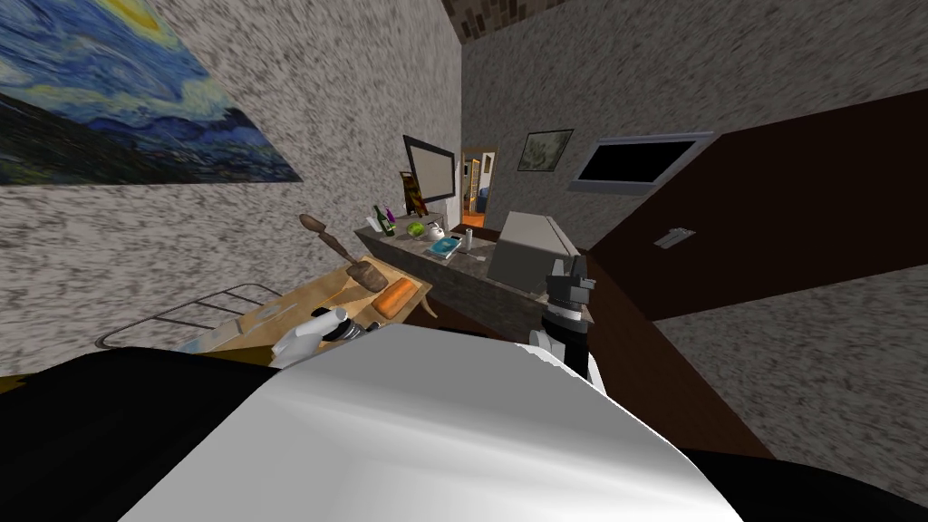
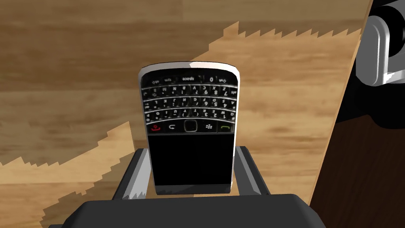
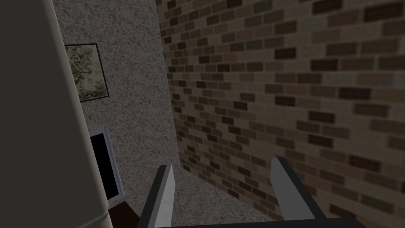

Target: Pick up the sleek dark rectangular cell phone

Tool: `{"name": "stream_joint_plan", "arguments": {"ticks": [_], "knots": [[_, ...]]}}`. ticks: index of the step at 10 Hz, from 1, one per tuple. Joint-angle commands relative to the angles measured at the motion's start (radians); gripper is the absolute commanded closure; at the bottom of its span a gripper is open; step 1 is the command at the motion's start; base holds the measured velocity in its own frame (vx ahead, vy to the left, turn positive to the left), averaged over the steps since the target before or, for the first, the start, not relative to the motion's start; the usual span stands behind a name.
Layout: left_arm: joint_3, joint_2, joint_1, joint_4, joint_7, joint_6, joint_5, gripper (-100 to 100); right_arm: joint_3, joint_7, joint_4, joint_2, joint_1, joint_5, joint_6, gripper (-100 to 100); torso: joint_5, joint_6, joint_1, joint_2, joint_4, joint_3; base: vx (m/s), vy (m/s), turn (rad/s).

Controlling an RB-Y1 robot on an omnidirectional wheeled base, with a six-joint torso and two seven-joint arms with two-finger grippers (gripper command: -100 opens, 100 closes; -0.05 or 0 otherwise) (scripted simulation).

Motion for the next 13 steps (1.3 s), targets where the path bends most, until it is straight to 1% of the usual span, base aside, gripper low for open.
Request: {"name": "stream_joint_plan", "arguments": {"ticks": [1,2,3,4,5,7,8,9,10,11,12,13], "knots": [[0.003,-0.037,-0.008,-0.050,0.017,0.044,-0.046,100,0.000,0.000,0.000,0.000,0.000,0.000,0.000,0,0.000,0.000,0.000,0.000,0.000,0.000,0.000,0.074,0.156],[0.005,-0.061,-0.012,-0.089,0.029,0.072,-0.075,100,0.000,0.000,0.000,0.000,0.000,0.000,0.000,0,0.001,-0.001,0.002,0.000,0.000,0.000,0.000,0.081,0.153],[0.005,-0.061,-0.012,-0.112,0.029,0.072,-0.075,100,0.000,0.000,0.000,0.000,0.000,0.000,0.000,0,0.001,0.000,0.003,0.000,0.000,0.000,-0.002,0.050,0.054],[0.007,-0.085,-0.015,-0.135,0.042,0.099,-0.105,100,0.000,0.000,0.000,0.000,0.000,0.000,0.000,0,0.001,0.001,0.002,-0.001,0.000,0.000,-0.005,0.043,0.074],[0.007,-0.085,-0.015,-0.157,0.042,0.099,-0.105,100,0.000,0.000,0.000,0.000,0.000,0.000,0.000,0,0.000,0.000,0.000,0.000,0.000,0.000,-0.003,0.028,0.052],[0.011,-0.133,-0.023,-0.226,0.068,0.154,-0.165,100,0.000,0.000,0.000,0.000,0.000,0.000,0.000,0,-0.001,0.001,-0.001,0.000,0.000,0.000,0.002,0.039,0.124],[0.011,-0.133,-0.023,-0.248,0.068,0.154,-0.165,100,0.000,0.000,0.000,0.000,0.000,0.000,0.000,0,-0.001,0.000,-0.001,0.000,0.000,0.000,0.004,0.039,0.045],[0.013,-0.157,-0.027,-0.275,0.081,0.182,-0.195,100,0.000,0.000,0.000,0.000,0.000,0.000,0.000,0,-0.001,0.001,-0.001,0.000,0.001,0.000,-0.003,0.050,0.099],[0.013,-0.157,-0.027,-0.293,0.081,0.182,-0.195,100,0.000,0.000,0.000,0.000,0.000,0.000,0.000,0,-0.001,0.000,-0.001,0.000,0.001,0.001,-0.001,0.036,0.037],[0.014,-0.181,-0.031,-0.328,0.094,0.209,-0.225,100,0.000,0.000,0.000,0.000,0.000,0.000,0.000,0,-0.001,0.001,-0.001,0.001,0.001,0.001,0.002,0.042,0.079],[0.014,-0.181,-0.031,-0.338,0.094,0.209,-0.225,100,0.000,0.000,0.000,0.000,0.000,0.000,0.000,0,-0.001,0.000,-0.001,0.001,0.001,0.001,0.004,0.030,0.049],[0.016,-0.205,-0.034,-0.377,0.107,0.237,-0.255,100,0.000,0.000,0.000,0.000,0.000,0.000,0.000,0,-0.002,0.000,-0.002,0.001,0.001,0.001,0.010,0.038,0.091]]}}
